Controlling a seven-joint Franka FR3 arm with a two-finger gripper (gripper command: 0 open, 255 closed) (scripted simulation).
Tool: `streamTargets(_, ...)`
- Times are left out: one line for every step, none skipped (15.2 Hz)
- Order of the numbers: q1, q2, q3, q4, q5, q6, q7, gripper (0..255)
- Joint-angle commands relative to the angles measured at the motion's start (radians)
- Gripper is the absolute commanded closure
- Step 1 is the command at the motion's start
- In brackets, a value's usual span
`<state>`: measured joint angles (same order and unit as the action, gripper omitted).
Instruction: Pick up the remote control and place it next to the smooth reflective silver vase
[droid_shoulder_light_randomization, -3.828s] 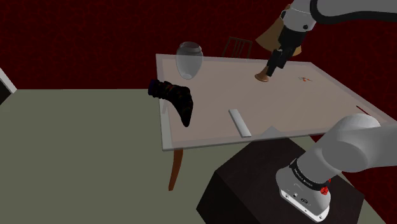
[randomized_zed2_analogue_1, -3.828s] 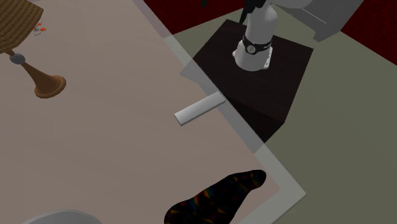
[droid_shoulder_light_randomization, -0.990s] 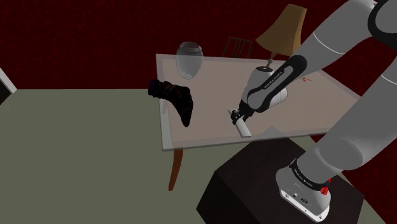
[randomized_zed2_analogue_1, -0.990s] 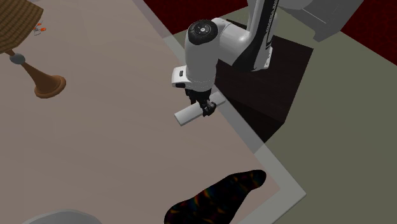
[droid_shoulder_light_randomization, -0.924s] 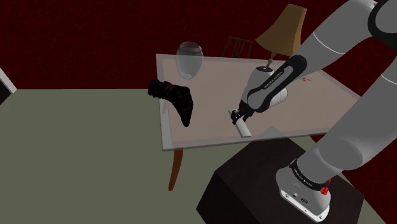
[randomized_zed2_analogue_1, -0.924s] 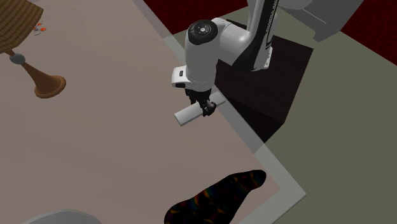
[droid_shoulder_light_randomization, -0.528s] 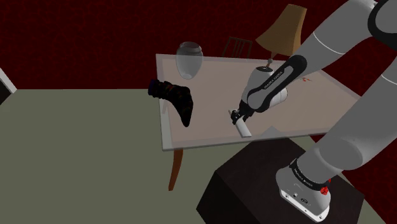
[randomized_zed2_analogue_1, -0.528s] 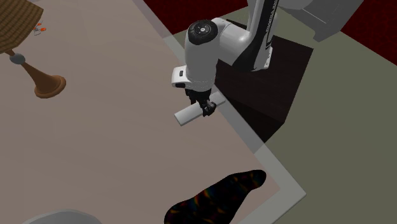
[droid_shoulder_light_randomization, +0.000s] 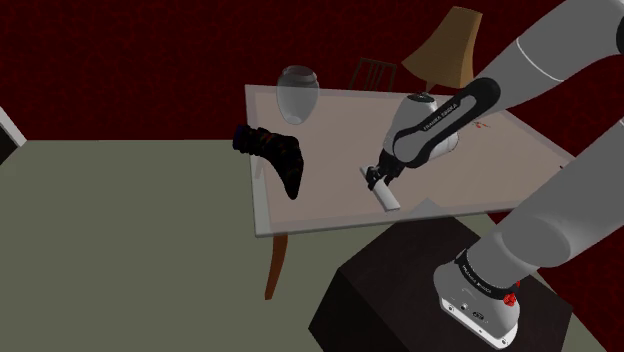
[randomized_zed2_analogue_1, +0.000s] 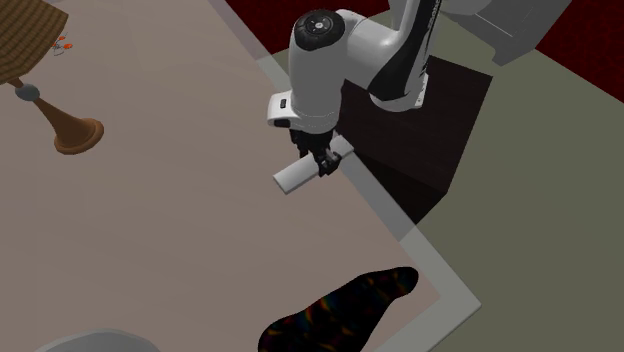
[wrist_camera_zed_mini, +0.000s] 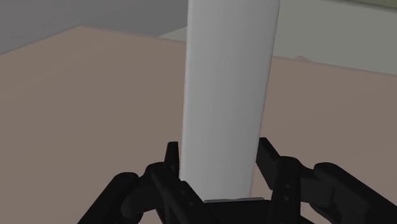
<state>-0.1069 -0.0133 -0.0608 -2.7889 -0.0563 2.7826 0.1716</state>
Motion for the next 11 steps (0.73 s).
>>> streamTargets(0.0,-0.039,0.0,-0.001,-0.001,-0.039,0.001,255)
streamTargets(0.0,-0.057,0.0,-0.001,-0.002,-0.057,0.001,255)
streamTargets(0.0,-0.075,0.0,0.0,-0.002,-0.075,0.0,255)
streamTargets(0.0,-0.092,0.0,0.0,-0.002,-0.093,0.0,255)
streamTargets(0.0,-0.109,0.001,0.001,-0.002,-0.111,0.0,255)
streamTargets(0.0,-0.126,0.001,0.003,-0.002,-0.13,0.0,255)
streamTargets(0.0,-0.143,0.001,0.004,-0.002,-0.148,0.0,255)
streamTargets(0.0,-0.159,0.001,0.006,-0.002,-0.166,0.0,255)
streamTargets(0.0,-0.176,0.002,0.008,-0.002,-0.184,-0.001,255)
streamTargets(-0.001,-0.191,0.002,0.011,-0.002,-0.203,-0.001,255)
streamTargets(-0.001,-0.207,0.002,0.013,-0.002,-0.221,-0.001,255)
